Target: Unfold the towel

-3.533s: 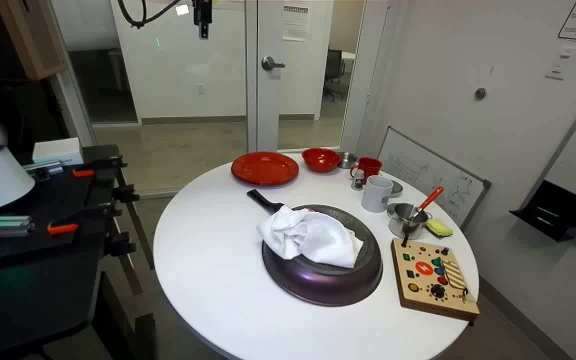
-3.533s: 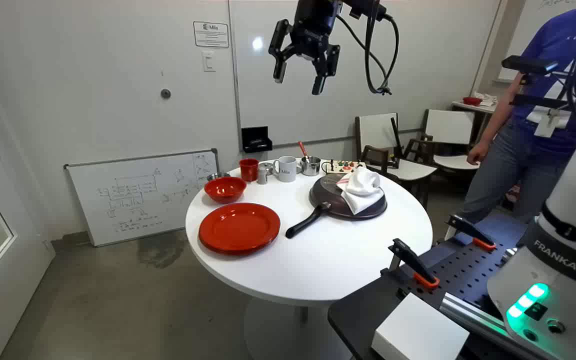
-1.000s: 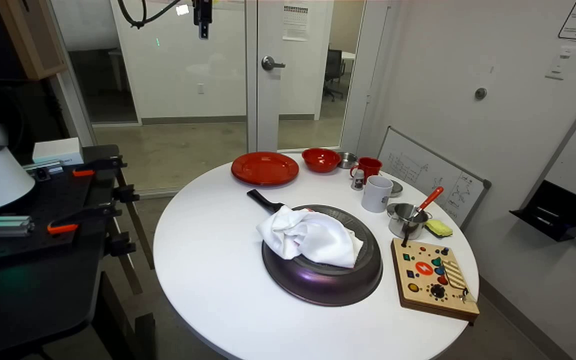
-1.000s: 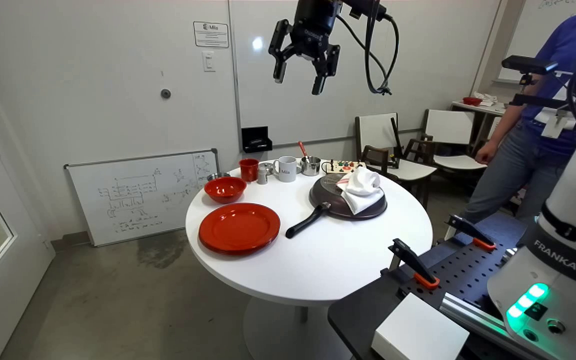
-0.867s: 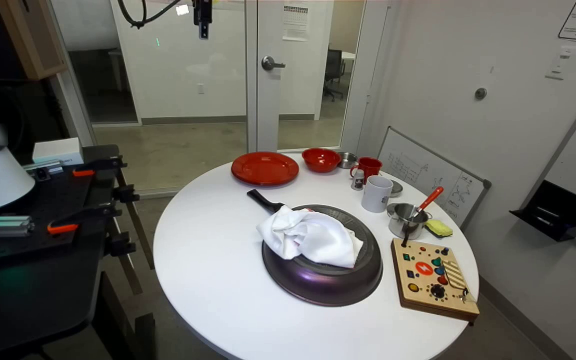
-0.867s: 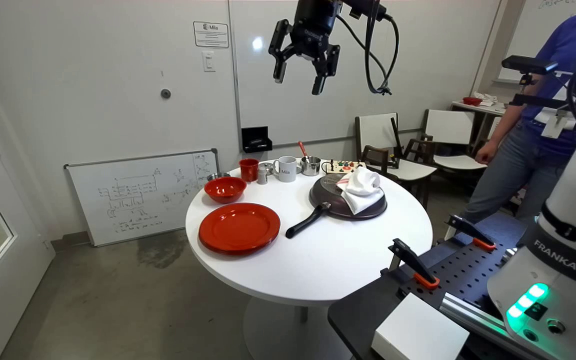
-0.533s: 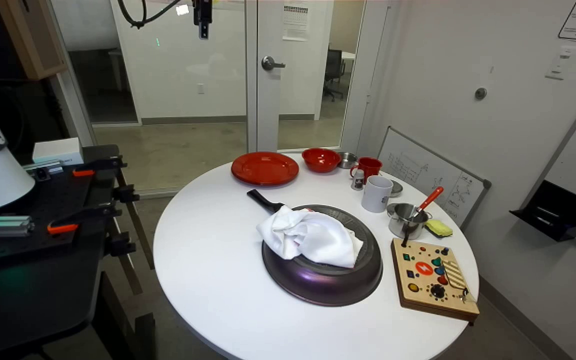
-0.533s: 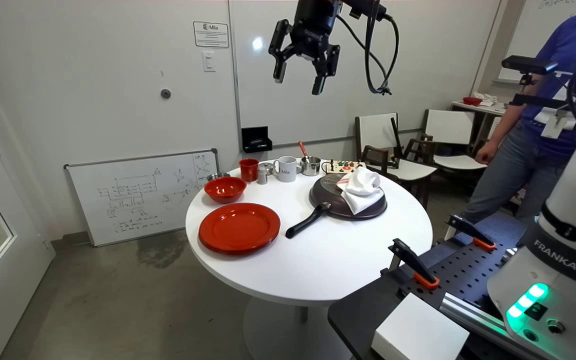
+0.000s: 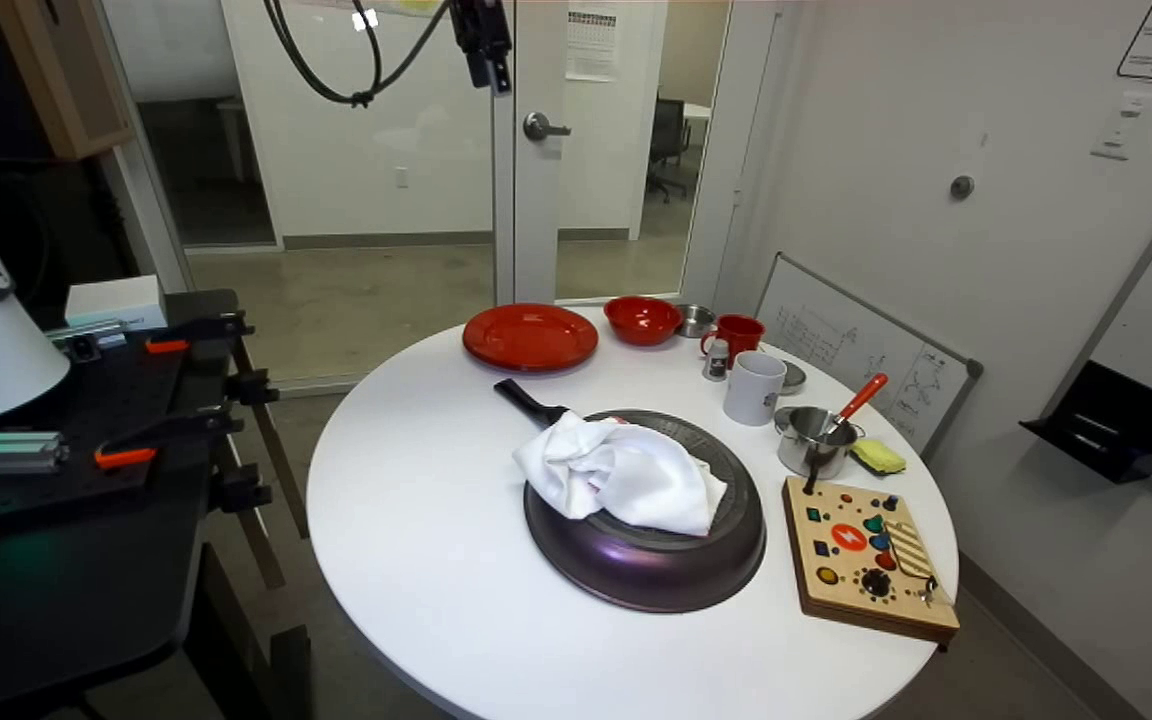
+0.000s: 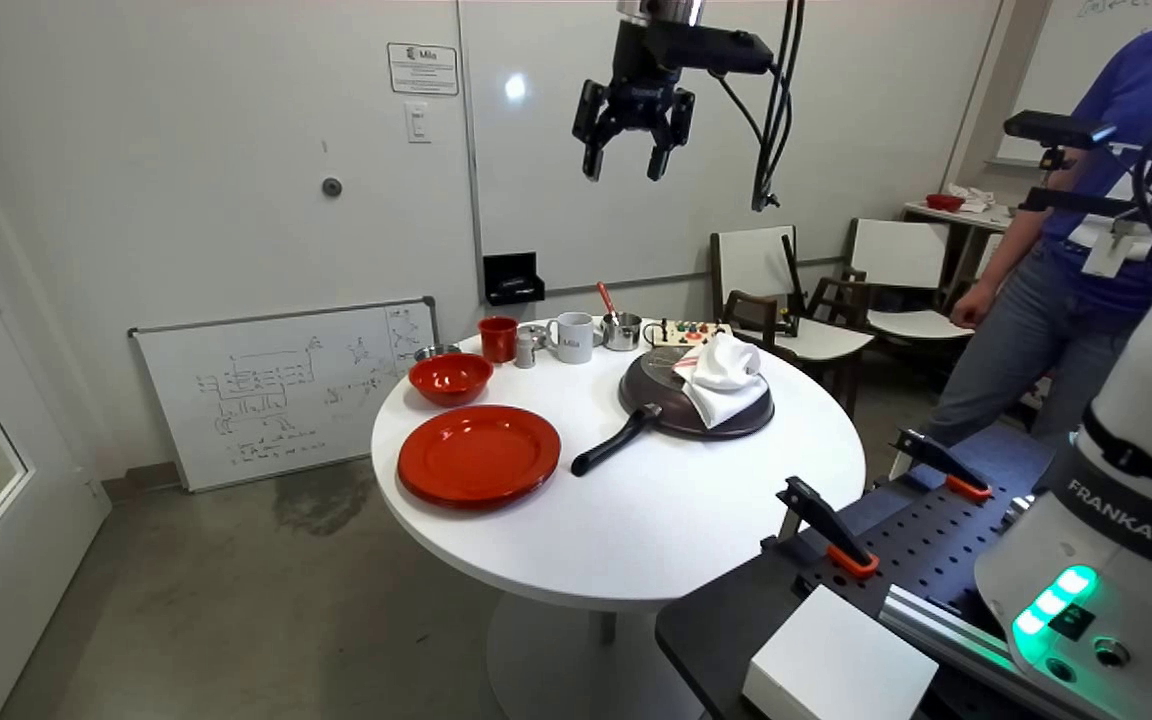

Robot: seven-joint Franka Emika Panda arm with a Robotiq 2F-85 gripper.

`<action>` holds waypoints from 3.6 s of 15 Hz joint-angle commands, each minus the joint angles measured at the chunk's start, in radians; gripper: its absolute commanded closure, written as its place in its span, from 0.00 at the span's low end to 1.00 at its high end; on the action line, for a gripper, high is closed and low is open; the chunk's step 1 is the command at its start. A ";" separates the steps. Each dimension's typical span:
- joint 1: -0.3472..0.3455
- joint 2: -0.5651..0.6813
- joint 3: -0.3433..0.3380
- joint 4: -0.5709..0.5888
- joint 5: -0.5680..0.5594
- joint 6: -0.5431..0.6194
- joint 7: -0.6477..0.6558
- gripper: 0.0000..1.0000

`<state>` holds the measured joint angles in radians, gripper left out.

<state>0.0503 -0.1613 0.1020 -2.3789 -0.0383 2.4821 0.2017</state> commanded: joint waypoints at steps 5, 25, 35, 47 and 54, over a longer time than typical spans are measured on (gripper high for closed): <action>-0.180 0.279 -0.151 0.110 -0.313 0.209 0.286 0.00; -0.338 0.465 -0.086 0.079 0.635 0.035 -0.292 0.00; -0.052 0.505 -0.250 -0.036 0.121 0.471 -0.035 0.00; -0.013 0.672 -0.365 0.201 0.102 0.500 0.094 0.00; 0.001 0.788 -0.404 0.277 0.093 0.489 0.107 0.00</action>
<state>0.0403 0.5708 -0.2783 -2.1511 0.0502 2.9948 0.2874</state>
